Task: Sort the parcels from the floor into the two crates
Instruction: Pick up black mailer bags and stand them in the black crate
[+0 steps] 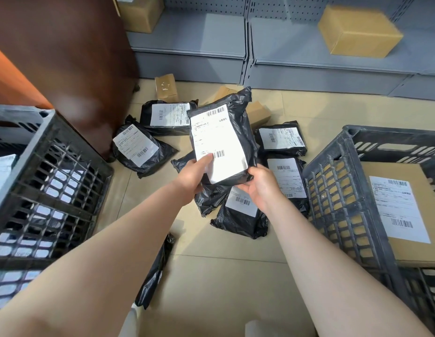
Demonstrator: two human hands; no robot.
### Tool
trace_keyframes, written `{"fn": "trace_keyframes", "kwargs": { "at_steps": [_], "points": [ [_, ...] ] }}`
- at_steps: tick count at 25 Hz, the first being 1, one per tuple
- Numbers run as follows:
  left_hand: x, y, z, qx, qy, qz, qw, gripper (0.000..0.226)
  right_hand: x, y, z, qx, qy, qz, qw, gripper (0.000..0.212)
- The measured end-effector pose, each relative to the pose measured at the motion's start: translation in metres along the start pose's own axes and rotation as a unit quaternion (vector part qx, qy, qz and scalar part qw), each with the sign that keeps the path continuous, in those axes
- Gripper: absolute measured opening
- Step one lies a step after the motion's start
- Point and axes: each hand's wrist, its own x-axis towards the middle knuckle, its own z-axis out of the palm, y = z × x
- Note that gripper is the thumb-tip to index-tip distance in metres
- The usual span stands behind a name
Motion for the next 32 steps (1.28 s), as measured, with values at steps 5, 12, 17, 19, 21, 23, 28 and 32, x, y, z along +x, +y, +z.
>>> {"fn": "trace_keyframes", "kwargs": {
  "at_steps": [5,12,17,19,21,23,28,32],
  "points": [
    [-0.021,0.009,-0.009,-0.131,-0.1,0.034,0.986,0.034,-0.021,-0.006,0.021,0.048,-0.039,0.042,0.997,0.034],
    [-0.054,0.041,-0.067,-0.101,-0.052,0.062,0.992,0.043,-0.051,-0.02,0.068,-0.156,-0.064,-0.005,0.986,0.028],
    [-0.085,0.03,-0.137,-0.04,0.014,0.134,0.99,0.053,-0.076,-0.013,0.127,-0.277,-0.098,-0.019,0.956,0.027],
    [-0.105,0.024,-0.172,-0.007,0.052,0.169,0.984,0.059,-0.095,-0.008,0.154,-0.314,-0.137,-0.029,0.939,0.026],
    [-0.12,0.02,-0.208,0.001,0.086,0.195,0.977,0.053,-0.111,-0.003,0.18,-0.342,-0.173,-0.037,0.923,0.032],
    [-0.135,0.018,-0.244,-0.01,0.132,0.207,0.969,0.045,-0.126,0.005,0.208,-0.365,-0.2,-0.041,0.908,0.038],
    [-0.157,0.005,-0.335,-0.022,0.242,0.226,0.943,0.032,-0.153,0.046,0.271,-0.425,-0.279,-0.075,0.858,0.043],
    [-0.153,-0.024,-0.396,-0.01,0.339,0.132,0.931,0.037,-0.164,0.084,0.308,-0.491,-0.3,-0.205,0.792,0.045]
  ]
}}
